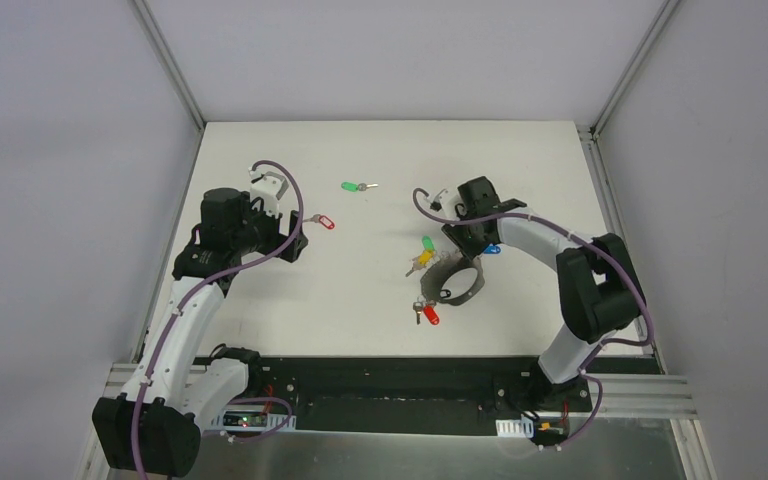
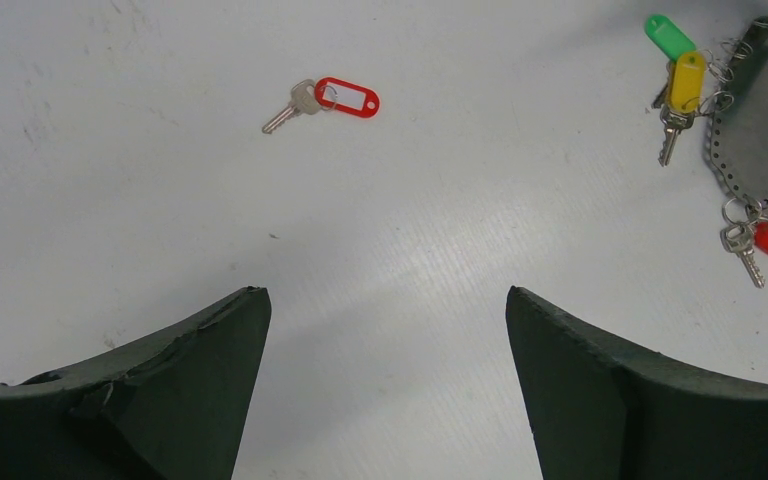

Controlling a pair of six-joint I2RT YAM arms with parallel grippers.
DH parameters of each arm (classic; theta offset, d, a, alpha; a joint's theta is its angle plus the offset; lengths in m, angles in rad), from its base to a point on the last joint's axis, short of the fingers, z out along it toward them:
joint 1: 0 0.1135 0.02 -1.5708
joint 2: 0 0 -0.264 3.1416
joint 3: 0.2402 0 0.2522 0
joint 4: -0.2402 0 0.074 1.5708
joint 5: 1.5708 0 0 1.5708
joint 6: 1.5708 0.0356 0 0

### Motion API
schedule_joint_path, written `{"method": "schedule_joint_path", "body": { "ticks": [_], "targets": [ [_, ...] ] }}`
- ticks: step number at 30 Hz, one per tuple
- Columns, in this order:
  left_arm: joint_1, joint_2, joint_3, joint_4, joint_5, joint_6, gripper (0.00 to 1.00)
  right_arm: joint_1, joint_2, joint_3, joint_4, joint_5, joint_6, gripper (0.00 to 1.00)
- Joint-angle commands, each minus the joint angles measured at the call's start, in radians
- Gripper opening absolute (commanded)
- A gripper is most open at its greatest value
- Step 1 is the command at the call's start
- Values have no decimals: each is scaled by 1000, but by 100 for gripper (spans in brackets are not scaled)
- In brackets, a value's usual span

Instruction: Put the keys on the keyring

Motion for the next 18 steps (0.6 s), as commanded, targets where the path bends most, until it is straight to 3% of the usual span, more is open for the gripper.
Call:
{"method": "schedule_joint_path", "body": {
  "ticks": [1, 10, 18],
  "targets": [
    [-8, -16, 1, 11, 29, 17, 90, 5, 35, 44, -16, 17, -47, 35],
    [-7, -12, 0, 11, 32, 22, 90, 6, 75, 65, -14, 71, -67, 30],
    [-7, -12, -2, 14, 36, 22, 91, 5, 74, 75, -16, 79, -73, 20]
  ]
}}
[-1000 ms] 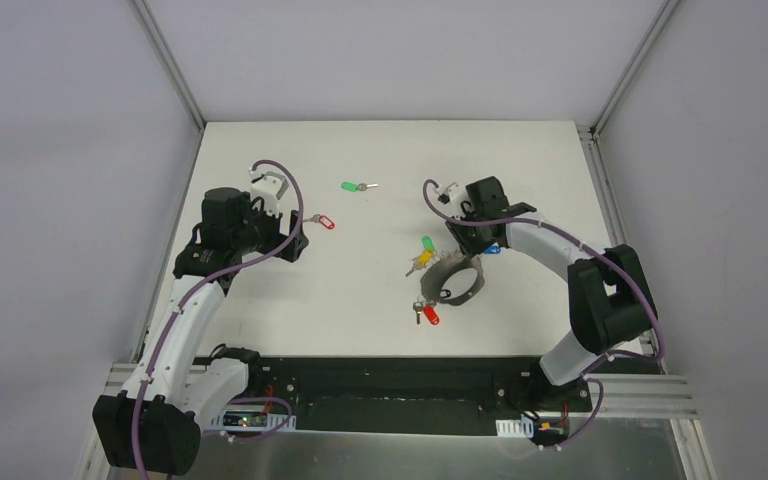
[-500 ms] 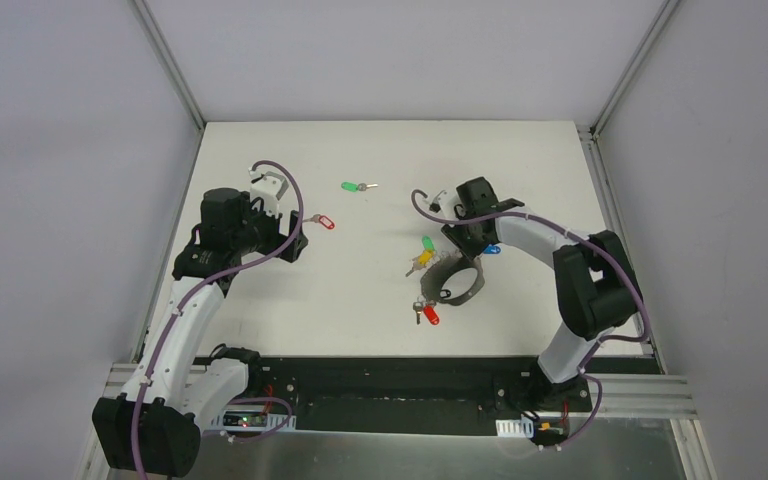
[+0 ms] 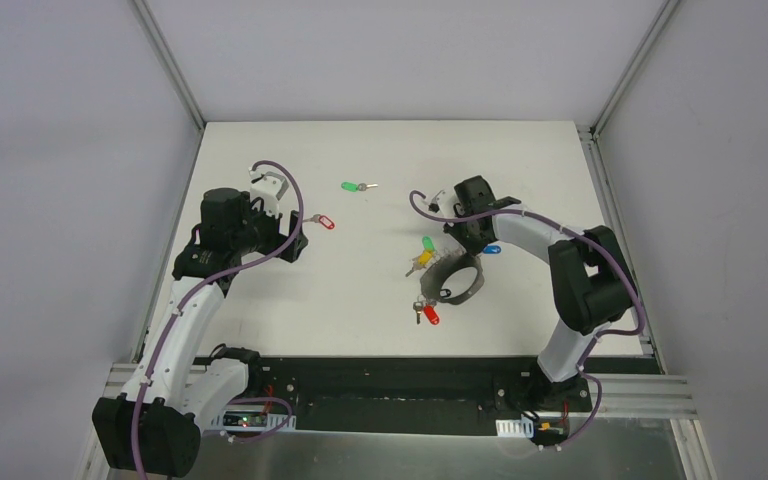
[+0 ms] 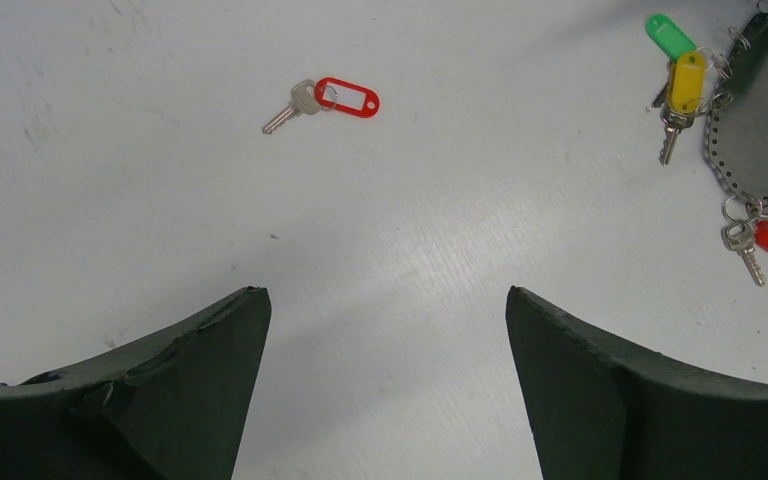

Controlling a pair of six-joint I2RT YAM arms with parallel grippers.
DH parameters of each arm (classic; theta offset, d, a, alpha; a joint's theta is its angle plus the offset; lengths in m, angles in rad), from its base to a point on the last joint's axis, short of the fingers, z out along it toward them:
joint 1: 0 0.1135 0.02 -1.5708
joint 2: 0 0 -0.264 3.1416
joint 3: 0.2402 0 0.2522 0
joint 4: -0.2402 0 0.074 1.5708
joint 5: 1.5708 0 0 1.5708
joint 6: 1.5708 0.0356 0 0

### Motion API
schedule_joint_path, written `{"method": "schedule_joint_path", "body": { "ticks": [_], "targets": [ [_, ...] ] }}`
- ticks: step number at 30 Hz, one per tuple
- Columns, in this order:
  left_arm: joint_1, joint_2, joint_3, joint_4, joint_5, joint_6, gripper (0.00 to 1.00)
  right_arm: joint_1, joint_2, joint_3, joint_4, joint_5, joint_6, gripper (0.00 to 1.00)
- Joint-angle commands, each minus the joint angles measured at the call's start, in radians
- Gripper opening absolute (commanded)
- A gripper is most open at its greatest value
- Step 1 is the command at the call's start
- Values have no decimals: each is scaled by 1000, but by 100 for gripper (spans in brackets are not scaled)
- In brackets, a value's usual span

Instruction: Put the keys on the keyring

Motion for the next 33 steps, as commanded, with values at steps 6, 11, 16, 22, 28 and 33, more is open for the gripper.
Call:
{"method": "schedule_joint_path", "body": {
  "ticks": [6, 11, 16, 22, 28, 33],
  "targets": [
    [-7, -9, -6, 21, 37, 19, 90, 4, -8, 44, -15, 4, -3, 5],
    [-9, 5, -8, 38, 34, 16, 90, -7, -38, 37, 9, -42, 17, 0],
    [-17, 37, 40, 26, 54, 27, 90, -16, -160, -2, 48, -168, 2, 0],
    [-82, 106, 165, -25, 103, 45, 90, -15, -323, -26, 96, -356, -9, 0],
    [-228, 196, 327, -86, 129, 82, 85, -6, -407, 8, 95, -581, -10, 0],
    [-320, 308, 508, -154, 266, 93, 77, 3, -399, 104, 10, -798, 22, 0]
  ]
}}
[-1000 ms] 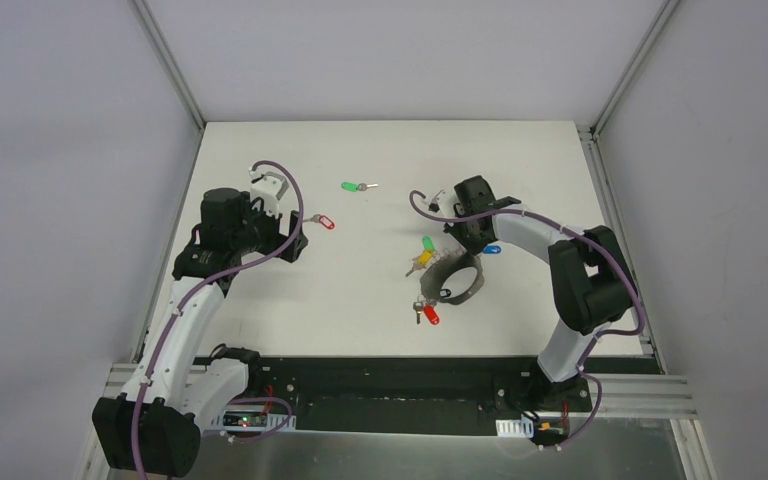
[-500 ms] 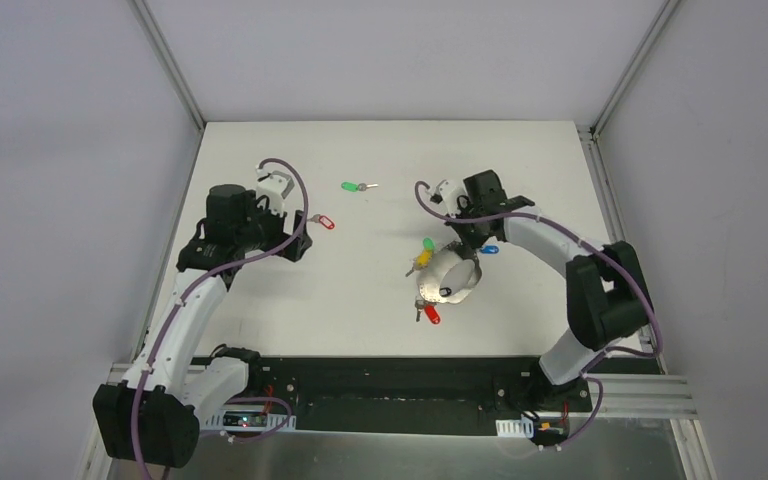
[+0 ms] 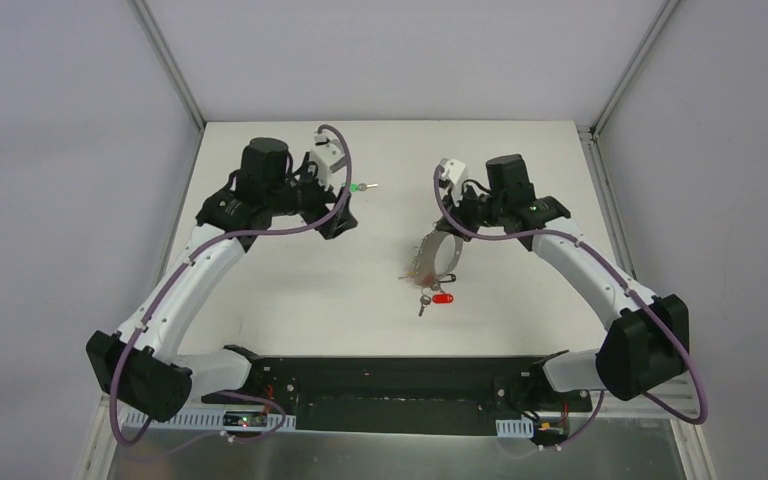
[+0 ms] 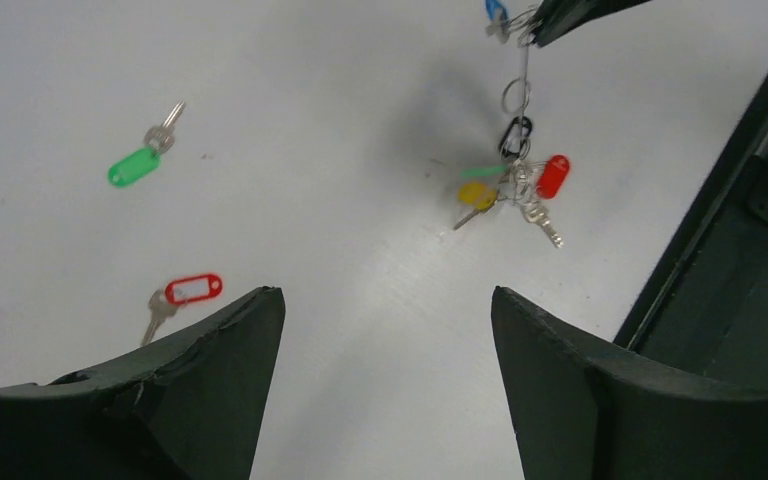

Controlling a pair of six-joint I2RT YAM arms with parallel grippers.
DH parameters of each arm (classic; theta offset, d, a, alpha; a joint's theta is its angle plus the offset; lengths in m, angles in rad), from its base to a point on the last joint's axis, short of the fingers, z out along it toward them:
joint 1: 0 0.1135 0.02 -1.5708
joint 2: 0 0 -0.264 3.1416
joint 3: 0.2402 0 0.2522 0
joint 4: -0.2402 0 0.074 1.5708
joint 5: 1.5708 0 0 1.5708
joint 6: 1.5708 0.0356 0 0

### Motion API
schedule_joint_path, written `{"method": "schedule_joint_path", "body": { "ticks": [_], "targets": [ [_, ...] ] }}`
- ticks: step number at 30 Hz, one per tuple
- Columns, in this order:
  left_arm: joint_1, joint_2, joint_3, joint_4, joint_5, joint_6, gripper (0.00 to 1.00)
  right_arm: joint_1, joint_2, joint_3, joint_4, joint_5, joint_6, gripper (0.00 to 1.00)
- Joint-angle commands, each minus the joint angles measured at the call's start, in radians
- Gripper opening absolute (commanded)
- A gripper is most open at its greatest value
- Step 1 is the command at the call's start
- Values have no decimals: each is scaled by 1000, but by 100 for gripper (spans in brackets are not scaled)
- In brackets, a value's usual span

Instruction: Put the keys on the keyring

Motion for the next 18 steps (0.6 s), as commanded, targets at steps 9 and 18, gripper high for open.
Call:
{"method": "schedule_joint_path", "body": {
  "ticks": [9, 18],
  "targets": [
    [-154, 153, 189, 57, 286, -61, 67, 26, -18, 123, 34, -565, 203, 0],
    [-217, 165, 124, 154, 346, -83, 45, 26, -8, 66, 252, -685, 466, 0]
  ]
}}
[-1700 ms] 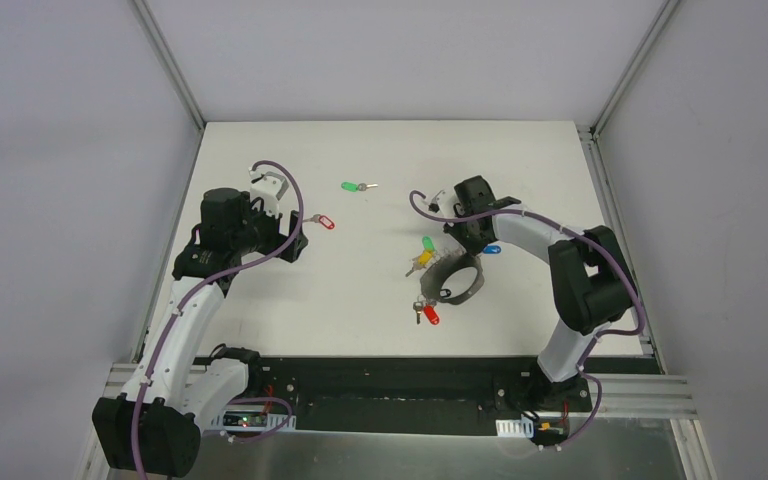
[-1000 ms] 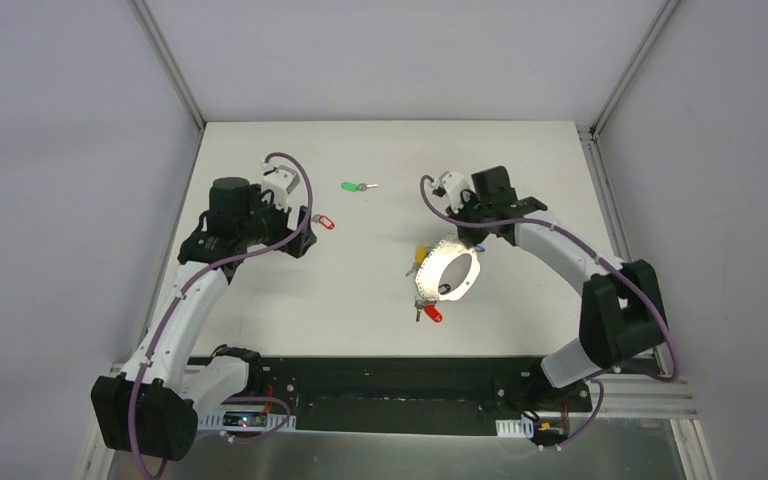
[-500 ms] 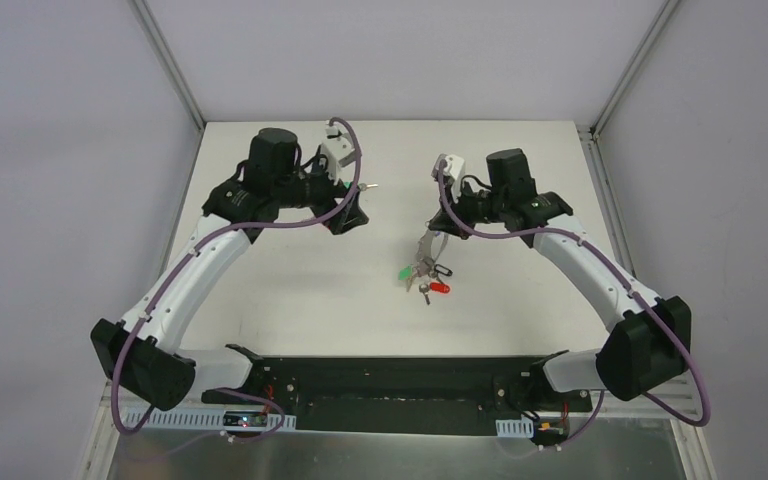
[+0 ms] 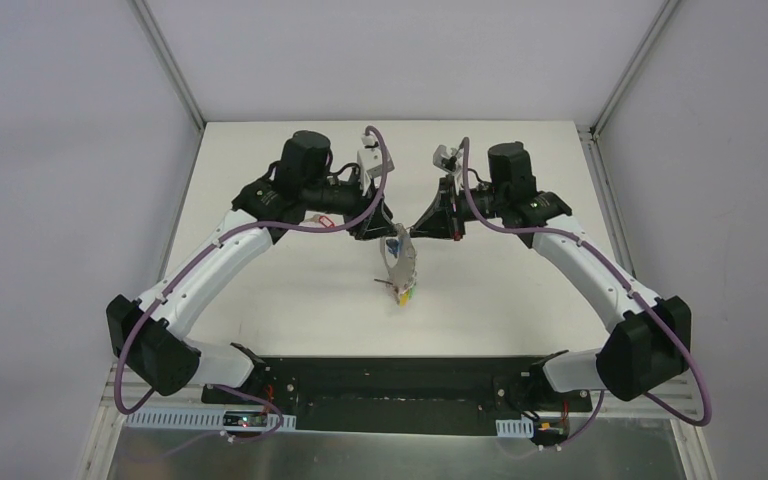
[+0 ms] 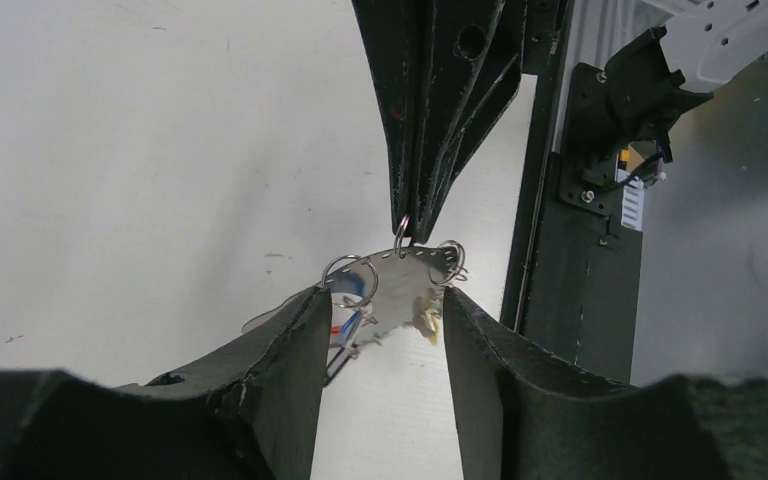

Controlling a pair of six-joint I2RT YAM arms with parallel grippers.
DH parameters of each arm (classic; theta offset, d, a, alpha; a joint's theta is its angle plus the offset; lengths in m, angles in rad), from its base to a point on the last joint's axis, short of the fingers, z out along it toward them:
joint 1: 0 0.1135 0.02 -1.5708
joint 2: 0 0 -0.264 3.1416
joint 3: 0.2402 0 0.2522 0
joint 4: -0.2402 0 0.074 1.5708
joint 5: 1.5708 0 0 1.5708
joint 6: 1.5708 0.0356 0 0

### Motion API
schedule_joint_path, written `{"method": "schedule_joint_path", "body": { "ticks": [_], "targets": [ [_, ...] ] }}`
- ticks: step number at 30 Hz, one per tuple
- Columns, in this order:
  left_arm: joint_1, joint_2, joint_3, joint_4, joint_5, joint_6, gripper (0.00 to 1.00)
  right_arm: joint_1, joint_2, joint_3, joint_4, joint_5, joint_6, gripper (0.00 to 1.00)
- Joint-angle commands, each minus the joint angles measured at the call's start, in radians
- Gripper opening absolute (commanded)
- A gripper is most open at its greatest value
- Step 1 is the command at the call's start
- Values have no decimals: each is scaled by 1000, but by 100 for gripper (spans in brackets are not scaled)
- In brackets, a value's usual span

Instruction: Put the keys on the keyring

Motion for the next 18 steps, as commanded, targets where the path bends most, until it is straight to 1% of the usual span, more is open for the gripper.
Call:
{"method": "schedule_joint_path", "body": {
  "ticks": [1, 3, 8, 12, 18],
  "targets": [
    [-20, -9, -32, 82, 77, -13, 43, 4, -7, -24, 191, -140, 179, 0],
    [-24, -16, -36, 83, 88, -9, 42, 4, -4, -37, 224, -150, 207, 0],
    [-25, -22, -36, 80, 104, 5, 41, 5, -3, -52, 248, -160, 218, 0],
    [-30, 2, -23, 87, 115, 1, 41, 4, 0, -81, 353, -172, 301, 0],
    [-39, 31, -12, 109, 132, -28, 39, 1, 2, -92, 411, -174, 364, 0]
  ]
}}
